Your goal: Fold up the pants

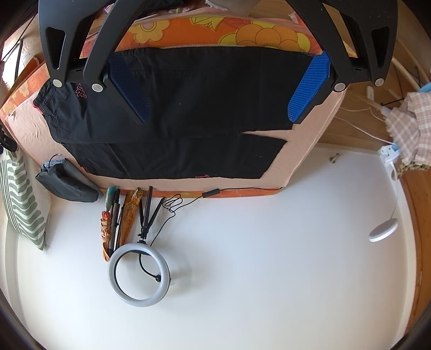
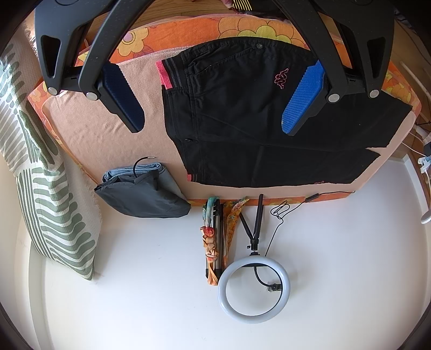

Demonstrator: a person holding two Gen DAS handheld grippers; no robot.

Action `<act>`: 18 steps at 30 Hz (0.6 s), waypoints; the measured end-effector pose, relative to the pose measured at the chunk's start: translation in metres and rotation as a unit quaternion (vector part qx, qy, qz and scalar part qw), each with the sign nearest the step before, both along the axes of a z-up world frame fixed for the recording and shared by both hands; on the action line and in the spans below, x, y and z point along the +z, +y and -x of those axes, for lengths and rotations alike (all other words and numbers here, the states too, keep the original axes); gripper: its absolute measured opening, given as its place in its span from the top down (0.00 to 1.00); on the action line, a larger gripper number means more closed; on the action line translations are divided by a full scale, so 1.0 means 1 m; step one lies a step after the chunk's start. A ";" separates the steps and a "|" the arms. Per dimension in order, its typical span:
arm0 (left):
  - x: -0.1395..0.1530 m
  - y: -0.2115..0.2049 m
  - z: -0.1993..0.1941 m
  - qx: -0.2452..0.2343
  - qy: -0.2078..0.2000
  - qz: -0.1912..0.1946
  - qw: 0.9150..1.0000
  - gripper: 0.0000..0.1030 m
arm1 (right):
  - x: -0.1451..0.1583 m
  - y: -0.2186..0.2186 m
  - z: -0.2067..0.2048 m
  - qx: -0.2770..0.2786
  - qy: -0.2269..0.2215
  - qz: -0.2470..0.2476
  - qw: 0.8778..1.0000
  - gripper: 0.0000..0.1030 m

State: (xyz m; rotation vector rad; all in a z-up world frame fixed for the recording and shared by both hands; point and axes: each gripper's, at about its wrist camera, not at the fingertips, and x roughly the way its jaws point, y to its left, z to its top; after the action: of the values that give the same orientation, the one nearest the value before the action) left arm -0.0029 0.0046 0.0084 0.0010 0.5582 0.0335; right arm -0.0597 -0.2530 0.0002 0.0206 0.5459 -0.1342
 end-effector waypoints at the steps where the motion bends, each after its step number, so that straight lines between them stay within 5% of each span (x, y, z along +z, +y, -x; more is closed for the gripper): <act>1: 0.000 0.000 0.000 0.000 0.000 0.000 1.000 0.01 | -0.001 -0.001 0.000 0.000 0.000 -0.001 1.000 0.00; 18: -0.002 -0.003 0.000 -0.002 0.001 -0.007 1.000 0.01 | -0.003 0.005 0.000 0.002 0.001 -0.003 1.000 0.00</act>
State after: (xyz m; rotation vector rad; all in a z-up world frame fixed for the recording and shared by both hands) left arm -0.0031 0.0020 0.0062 0.0164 0.5607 0.0343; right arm -0.0599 -0.2484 -0.0030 0.0254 0.5484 -0.1283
